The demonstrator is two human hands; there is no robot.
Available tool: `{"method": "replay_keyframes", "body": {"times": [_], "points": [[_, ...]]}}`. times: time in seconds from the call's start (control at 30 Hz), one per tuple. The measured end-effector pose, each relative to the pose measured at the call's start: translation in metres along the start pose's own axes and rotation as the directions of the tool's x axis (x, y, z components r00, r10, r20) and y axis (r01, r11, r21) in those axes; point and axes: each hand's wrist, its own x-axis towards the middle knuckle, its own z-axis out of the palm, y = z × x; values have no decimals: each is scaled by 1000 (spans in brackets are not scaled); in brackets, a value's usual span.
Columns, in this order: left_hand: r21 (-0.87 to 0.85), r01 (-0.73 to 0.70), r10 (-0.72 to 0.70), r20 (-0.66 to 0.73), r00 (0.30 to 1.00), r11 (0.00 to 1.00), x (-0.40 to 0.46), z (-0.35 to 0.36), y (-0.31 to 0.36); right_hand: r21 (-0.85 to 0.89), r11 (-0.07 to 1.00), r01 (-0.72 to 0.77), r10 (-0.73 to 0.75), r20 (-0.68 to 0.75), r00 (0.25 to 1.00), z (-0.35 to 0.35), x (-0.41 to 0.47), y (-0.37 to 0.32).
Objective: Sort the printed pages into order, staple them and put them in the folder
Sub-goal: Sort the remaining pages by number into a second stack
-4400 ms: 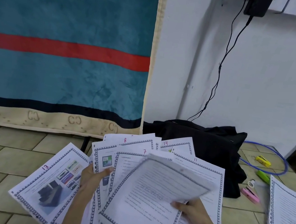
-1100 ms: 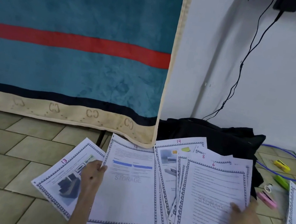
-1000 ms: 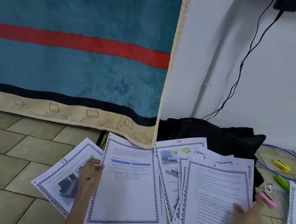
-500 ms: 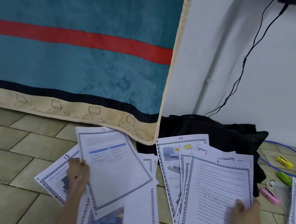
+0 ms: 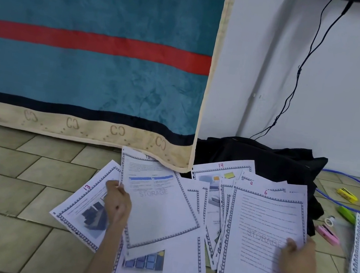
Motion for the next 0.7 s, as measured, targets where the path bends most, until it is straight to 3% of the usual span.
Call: {"method": "replay_keyframes", "body": {"times": [0.13,0.3,0.5,0.6,0.67,0.7], "points": [[130,25,-24,-12,1000,991,17,-25,-6,-23,1000,16,-16,-1,1000,1,1,-1],[317,-72,59,50,997,946,51,-54,-26,-38,999,34,-34,-7,999,0,-1,0],[436,-55,96,-74,993,899,42,-50,-27,-67,995,75,-76,-15,997,-1,-3,-5],[565,-137,309,-221,925,813,34,-33,-28,-71,995,72,-73,-19,997,-2,-4,-7],[603,-335,500,-123,857,724,12,-14,-18,-77,994,79,-81,-24,996,-1,-4,-7],[573,-447,534,18,845,688,-7,-1,-12,-81,994,77,-79,-22,997,-1,-4,-7]]}}
